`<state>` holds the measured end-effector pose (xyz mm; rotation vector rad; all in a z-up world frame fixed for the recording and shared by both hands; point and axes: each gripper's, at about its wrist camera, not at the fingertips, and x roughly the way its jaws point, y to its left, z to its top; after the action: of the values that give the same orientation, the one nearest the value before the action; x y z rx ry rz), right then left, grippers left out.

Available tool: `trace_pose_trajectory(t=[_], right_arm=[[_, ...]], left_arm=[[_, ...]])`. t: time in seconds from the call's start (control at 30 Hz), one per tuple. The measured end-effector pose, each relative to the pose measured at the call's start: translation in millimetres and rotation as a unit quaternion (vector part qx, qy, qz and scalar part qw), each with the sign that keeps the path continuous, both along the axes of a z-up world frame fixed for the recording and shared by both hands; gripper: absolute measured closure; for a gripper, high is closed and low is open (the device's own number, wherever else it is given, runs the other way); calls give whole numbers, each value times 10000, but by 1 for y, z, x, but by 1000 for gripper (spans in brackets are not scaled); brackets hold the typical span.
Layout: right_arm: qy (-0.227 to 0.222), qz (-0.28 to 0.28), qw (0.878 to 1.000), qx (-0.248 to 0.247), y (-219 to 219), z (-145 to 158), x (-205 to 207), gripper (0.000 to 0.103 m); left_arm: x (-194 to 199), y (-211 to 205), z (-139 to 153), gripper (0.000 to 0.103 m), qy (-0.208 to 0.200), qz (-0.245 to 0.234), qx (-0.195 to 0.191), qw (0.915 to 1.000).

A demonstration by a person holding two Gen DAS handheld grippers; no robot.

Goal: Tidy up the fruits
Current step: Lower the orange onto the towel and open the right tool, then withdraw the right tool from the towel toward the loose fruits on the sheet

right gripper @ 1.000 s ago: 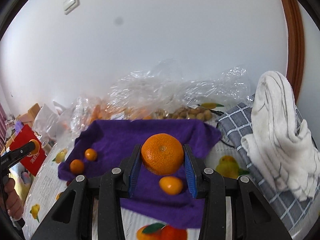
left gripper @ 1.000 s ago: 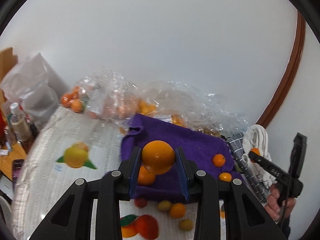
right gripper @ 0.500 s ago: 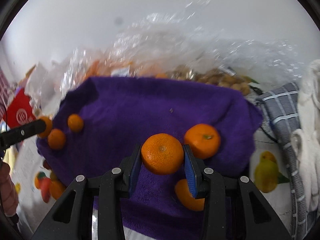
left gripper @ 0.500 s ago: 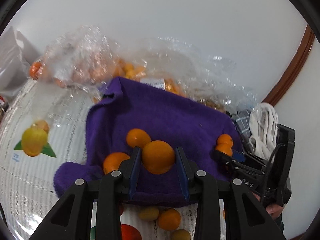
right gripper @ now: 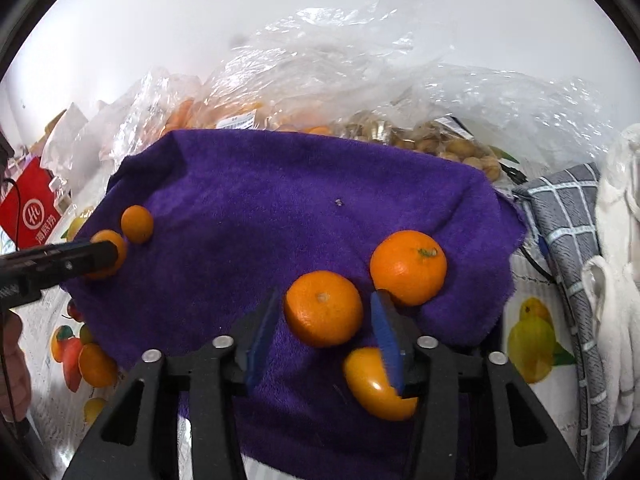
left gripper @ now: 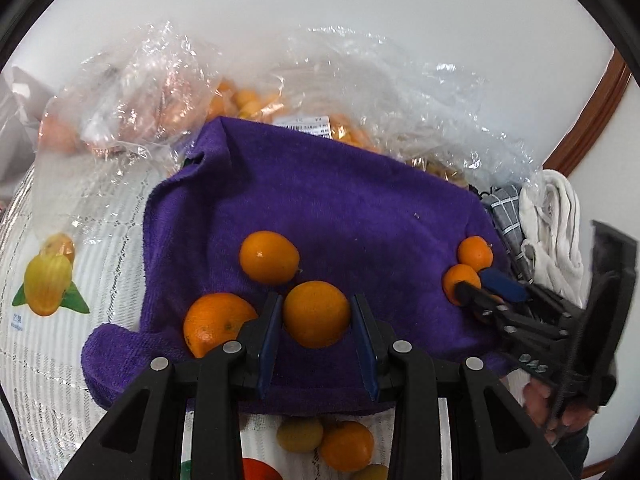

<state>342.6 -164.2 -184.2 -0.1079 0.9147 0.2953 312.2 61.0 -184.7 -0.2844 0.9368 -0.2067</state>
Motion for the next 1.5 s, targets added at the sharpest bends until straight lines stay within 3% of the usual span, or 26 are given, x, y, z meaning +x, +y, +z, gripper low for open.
trace_pose_trajectory(t=[0.13, 0.67, 0.73, 0.83, 0.87, 1.23, 1.37, 1.5], right_arm=[[-248, -202, 9994, -87, -13, 19, -12, 42], [-374, -818, 9959, -128, -56, 40, -57, 41], [-324, -869, 9957, -86, -57, 39, -61, 41], [-254, -951, 9951, -16, -57, 38, -68, 41], [-237, -986, 9948, -4, -56, 39, -71, 41], [-498, -1060, 9931, 56, -41, 58, -119, 41], [-697, -1140, 9910, -1, -32, 62, -136, 41], [-549, -1060, 9928, 121, -22, 59, -146, 41]], left_arm=[[2, -2, -4, 70, 42, -50, -24, 10000], [4, -18, -10, 70, 146, -133, 399, 9990], [0, -18, -6, 66, 149, -139, 328, 9993], [-12, -17, 3, 50, -24, -189, 213, 9996], [-16, -17, 6, 49, -84, -208, 234, 9995], [-83, 9, 29, 48, -634, -142, 411, 9970], [-105, 24, 27, 48, -684, -5, 447, 9967], [-123, 39, 18, 48, -637, 135, 423, 9970]])
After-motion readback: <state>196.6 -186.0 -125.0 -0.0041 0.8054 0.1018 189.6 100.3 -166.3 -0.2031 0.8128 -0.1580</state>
